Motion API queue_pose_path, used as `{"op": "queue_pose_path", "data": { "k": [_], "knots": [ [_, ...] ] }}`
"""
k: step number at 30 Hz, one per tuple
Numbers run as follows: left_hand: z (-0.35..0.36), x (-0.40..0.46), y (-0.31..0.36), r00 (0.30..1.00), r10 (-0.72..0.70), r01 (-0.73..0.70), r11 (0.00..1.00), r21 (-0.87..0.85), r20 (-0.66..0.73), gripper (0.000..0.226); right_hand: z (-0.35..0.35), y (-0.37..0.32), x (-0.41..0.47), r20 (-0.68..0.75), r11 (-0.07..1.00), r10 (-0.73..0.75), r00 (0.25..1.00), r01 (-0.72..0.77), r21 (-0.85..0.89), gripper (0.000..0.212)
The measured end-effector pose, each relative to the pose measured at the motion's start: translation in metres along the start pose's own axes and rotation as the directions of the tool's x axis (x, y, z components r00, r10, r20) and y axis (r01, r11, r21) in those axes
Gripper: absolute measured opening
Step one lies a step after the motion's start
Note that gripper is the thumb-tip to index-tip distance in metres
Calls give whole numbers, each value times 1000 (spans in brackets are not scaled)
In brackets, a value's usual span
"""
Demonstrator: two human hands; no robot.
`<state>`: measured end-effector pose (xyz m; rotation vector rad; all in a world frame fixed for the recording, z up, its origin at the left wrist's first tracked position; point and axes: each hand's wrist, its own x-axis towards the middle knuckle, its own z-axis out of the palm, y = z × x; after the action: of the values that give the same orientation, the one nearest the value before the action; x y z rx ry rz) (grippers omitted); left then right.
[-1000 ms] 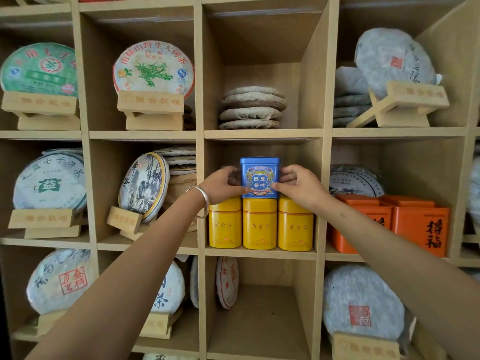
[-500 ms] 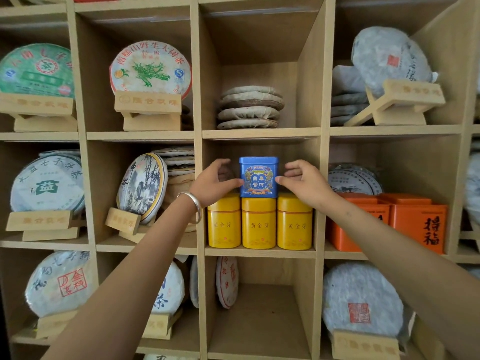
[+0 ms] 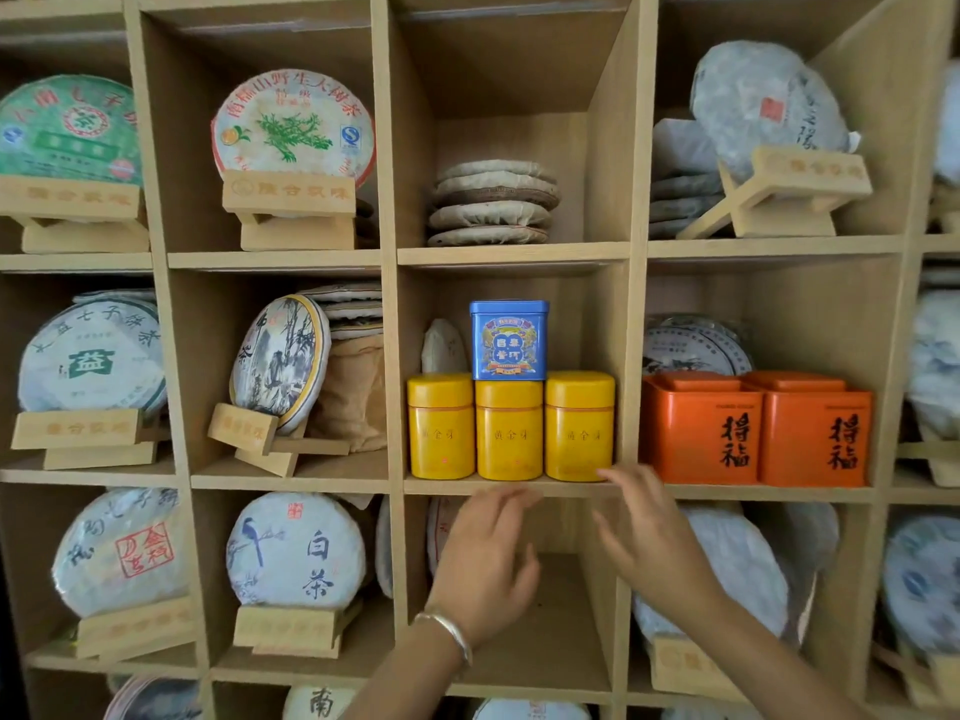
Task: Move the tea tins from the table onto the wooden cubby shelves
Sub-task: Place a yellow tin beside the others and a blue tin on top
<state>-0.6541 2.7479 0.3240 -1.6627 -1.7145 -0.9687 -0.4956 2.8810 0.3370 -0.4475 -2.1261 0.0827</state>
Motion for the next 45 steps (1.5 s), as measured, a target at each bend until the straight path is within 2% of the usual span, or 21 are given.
{"op": "queue_pose_path", "data": {
  "k": [4,8,24,34,39,42,45],
  "knots": [
    [28,-6,10,994,78,-82,995,56,83,58,13,11,-12,79,993,-72,994,79,-90,53],
    [37,0,12,992,62,-73,992,104,107,63,15,13,-12,100,988,-86,991,98,-115,61],
    [40,18,13,993,-18,5,994,108,121,65,16,21,-4,108,988,-54,993,69,-135,57],
    [37,19,15,996,-1,-5,998,66,95,63,13,22,-7,133,989,-76,988,92,-117,57],
    [41,6,17,986,43,-58,994,92,162,53,6,25,-25,169,982,-78,982,105,-160,51],
    [48,-5,22,976,45,-70,992,109,211,48,0,35,-41,216,976,-33,976,78,-203,48],
    [61,-17,34,959,74,-89,995,43,275,48,-14,45,-66,249,962,36,968,34,-270,47]
  ]
}}
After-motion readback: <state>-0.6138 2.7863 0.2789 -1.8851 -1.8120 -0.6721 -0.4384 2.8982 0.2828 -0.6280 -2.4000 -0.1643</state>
